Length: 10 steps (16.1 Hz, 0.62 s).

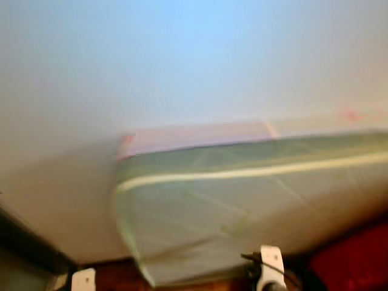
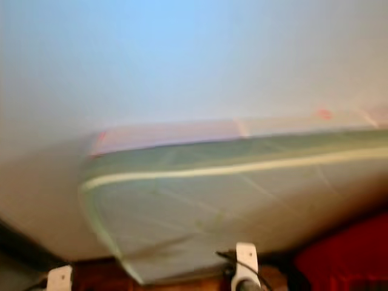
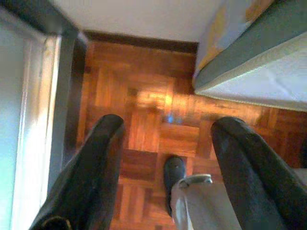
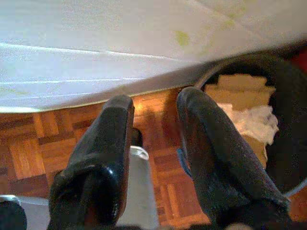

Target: Clean up the room

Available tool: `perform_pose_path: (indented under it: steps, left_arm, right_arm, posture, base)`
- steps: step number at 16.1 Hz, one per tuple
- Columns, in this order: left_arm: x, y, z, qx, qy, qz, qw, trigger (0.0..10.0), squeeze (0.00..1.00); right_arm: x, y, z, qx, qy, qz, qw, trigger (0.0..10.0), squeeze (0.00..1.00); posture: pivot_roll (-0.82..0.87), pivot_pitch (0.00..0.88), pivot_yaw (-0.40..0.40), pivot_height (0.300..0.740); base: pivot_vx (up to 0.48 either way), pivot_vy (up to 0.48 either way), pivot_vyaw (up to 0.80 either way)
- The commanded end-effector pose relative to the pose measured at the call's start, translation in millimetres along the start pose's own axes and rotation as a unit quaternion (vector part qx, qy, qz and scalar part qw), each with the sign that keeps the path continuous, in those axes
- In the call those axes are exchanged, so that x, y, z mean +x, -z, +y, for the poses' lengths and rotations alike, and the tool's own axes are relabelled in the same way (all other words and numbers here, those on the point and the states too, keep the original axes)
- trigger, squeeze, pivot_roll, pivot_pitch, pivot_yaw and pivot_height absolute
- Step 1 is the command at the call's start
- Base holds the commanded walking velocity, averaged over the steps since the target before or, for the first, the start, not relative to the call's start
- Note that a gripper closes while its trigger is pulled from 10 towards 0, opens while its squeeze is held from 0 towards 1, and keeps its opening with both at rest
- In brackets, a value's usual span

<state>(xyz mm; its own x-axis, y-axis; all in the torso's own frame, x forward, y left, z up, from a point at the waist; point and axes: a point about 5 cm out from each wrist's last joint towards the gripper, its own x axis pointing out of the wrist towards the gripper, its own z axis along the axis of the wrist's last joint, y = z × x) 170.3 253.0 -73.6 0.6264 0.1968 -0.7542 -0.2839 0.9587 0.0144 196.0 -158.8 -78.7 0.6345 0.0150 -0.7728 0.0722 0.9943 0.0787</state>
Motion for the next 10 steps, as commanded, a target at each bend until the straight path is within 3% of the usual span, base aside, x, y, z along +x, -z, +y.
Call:
perform_pose_path:
  steps: [1, 7, 10]
  left_arm:
    - [-4.6, 23.6, 1.3, 0.055, -0.013, 0.065, 0.996, 10.0, 0.00]
    - [-4.0, 23.4, -2.1, 0.052, -0.010, 0.065, 0.997, 10.0, 0.00]
    - [-3.8, 22.4, -2.0, 0.044, -0.012, 0.061, 0.997, 10.0, 0.00]
  right_arm:
    - [-6.8, 22.5, 6.5, 0.017, -0.061, 0.003, 0.998, 10.0, 0.00]
    - [-6.8, 22.5, 5.6, 0.011, -0.066, 0.006, 0.998, 10.0, 0.00]
    - [-7.2, 22.9, 4.0, 0.008, -0.066, 0.005, 0.998, 10.0, 0.00]
  posture:
    - [0.01, 0.046, -0.003, 0.740]
    - [0.02, 0.051, -0.008, 0.740]
    - [0.02, 0.052, -0.009, 0.740]
  base:
    - [0.000, 0.000, -0.75]
    - [0.000, 0.000, -0.75]
    - [0.000, 0.000, 0.00]
